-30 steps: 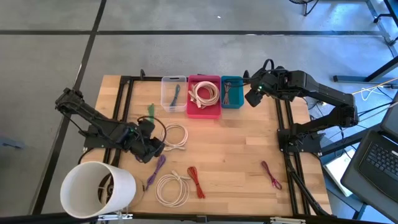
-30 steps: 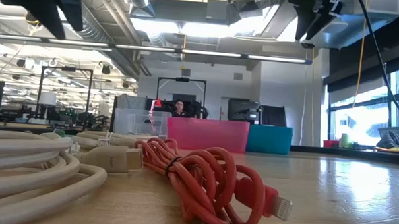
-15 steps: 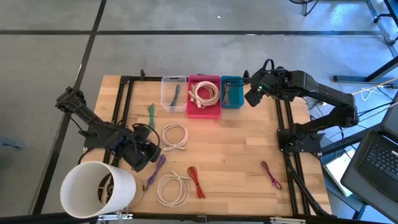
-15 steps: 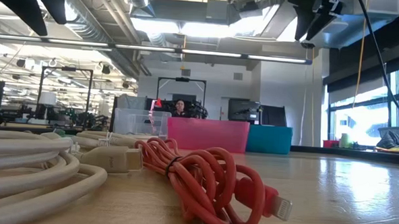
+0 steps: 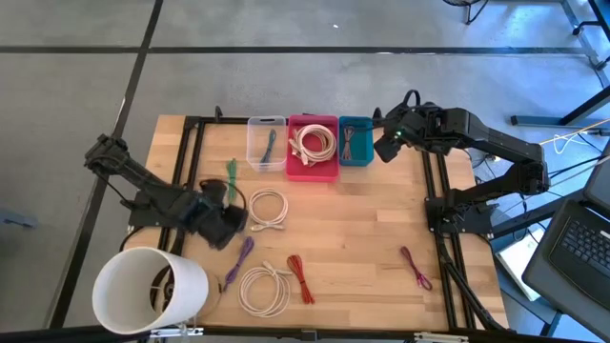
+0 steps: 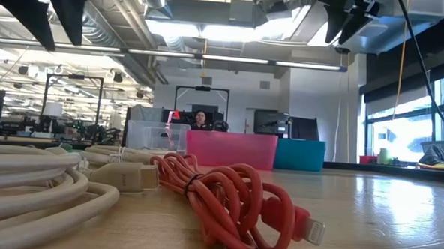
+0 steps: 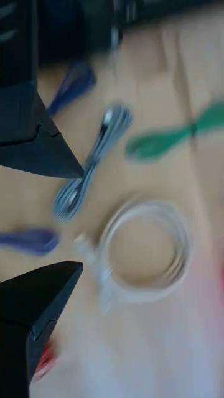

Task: Pick & Place USB Port
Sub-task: Put the green USB cable into the blue bin

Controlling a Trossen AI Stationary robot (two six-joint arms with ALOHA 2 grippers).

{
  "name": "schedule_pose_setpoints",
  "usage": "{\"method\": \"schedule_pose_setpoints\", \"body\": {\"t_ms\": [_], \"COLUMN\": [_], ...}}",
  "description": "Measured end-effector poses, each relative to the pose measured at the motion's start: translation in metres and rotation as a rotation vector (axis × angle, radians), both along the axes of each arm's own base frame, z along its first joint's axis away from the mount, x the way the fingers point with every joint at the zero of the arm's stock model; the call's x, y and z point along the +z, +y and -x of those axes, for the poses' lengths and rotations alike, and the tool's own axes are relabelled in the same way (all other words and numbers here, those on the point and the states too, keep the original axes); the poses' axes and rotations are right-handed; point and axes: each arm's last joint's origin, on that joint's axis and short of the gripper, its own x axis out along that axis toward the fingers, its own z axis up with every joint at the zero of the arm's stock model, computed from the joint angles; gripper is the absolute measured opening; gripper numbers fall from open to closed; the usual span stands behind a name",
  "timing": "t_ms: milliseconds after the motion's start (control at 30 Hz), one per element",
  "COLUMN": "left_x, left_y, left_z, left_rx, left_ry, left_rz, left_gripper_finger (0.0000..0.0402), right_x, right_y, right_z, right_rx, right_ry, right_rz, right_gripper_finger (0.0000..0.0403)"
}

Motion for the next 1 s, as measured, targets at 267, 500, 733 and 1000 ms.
{"method": "schedule_pose_setpoints", "body": {"t_ms": [267, 500, 733, 1000], "left_x": [-0.001, -0.006, -0.072, -0.136], "left_y": [0.060, 0.102, 0.128, 0.142], "left_z": [-0.010, -0.017, -0.013, 0.011], "left_rx": [0.088, 0.075, 0.051, 0.165], "left_ry": [0.197, 0.230, 0.208, 0.153], "left_rz": [-0.005, 0.030, 0.242, 0.329], "left_gripper_finger": [0.0223, 0.0223, 0.0223, 0.0223], "right_x": [0.001, 0.001, -0.001, -0.001], "right_y": [-0.001, 0.000, 0.001, 0.001], "right_z": [-0.002, -0.002, 0.001, 0.001], "right_rx": [0.009, 0.025, 0.029, 0.034], "right_ry": [-0.020, -0.008, 0.026, 0.031], "right_rz": [0.009, -0.004, -0.021, -0.019], "right_gripper_finger": [0.0273, 0.0273, 0.0273, 0.0273]}}
